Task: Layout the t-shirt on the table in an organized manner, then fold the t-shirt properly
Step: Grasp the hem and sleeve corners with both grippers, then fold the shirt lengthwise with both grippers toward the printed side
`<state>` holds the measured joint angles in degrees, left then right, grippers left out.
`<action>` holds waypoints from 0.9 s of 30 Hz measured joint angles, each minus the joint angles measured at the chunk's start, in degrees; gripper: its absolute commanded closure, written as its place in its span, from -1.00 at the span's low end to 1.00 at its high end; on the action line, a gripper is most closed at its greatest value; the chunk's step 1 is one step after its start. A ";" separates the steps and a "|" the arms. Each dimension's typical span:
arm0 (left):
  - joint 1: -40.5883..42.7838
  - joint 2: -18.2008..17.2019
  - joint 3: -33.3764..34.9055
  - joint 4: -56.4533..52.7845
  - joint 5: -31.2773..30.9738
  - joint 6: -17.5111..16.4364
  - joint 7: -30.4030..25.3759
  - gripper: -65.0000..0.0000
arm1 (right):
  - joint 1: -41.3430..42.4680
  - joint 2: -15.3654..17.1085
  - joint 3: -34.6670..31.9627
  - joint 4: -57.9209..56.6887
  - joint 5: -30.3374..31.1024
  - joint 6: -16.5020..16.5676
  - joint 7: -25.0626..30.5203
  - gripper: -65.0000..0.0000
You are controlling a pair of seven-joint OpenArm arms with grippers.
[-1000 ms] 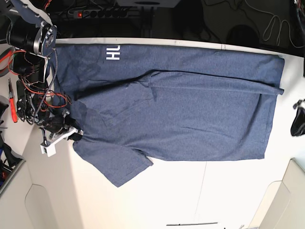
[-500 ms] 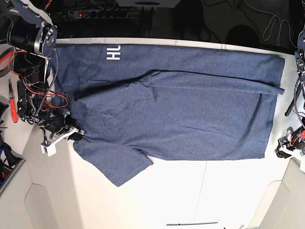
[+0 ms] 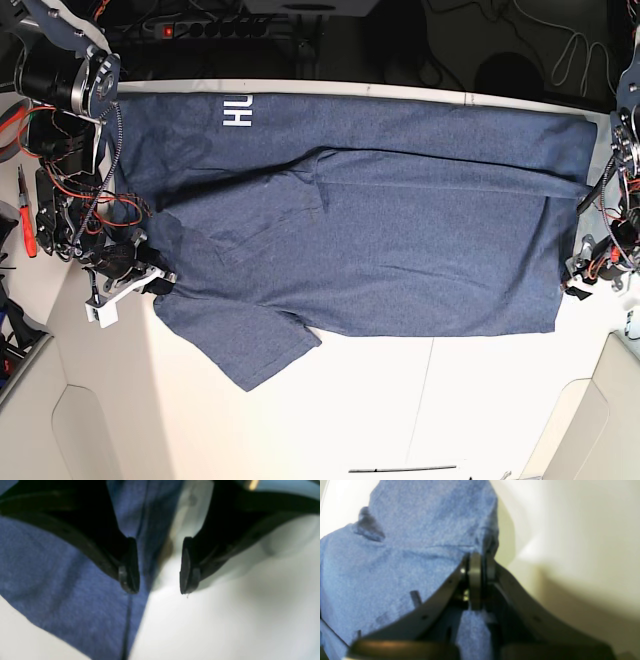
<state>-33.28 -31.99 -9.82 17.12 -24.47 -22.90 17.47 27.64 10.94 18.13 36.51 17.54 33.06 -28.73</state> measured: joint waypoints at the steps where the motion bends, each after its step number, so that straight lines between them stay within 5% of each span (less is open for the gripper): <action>1: 0.09 0.79 0.00 0.02 -0.13 -0.02 -0.90 0.09 | -0.02 0.00 0.00 0.00 0.02 0.00 0.00 1.00; 9: -0.24 2.49 0.00 0.02 0.35 -0.04 -2.56 0.14 | 0.00 0.00 0.00 0.00 0.00 0.02 -0.17 1.00; 15: -0.15 2.49 0.00 0.24 0.76 -0.02 -3.23 0.88 | 0.00 0.00 0.00 0.00 0.02 0.02 -0.15 1.00; 27: -0.04 2.34 0.00 1.03 0.44 -0.76 -6.36 1.00 | -0.17 0.00 0.00 0.00 4.42 -0.35 -0.68 1.00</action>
<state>-33.32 -29.65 -9.82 18.15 -24.03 -23.66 11.11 27.46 10.94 18.13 36.51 21.96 32.71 -29.41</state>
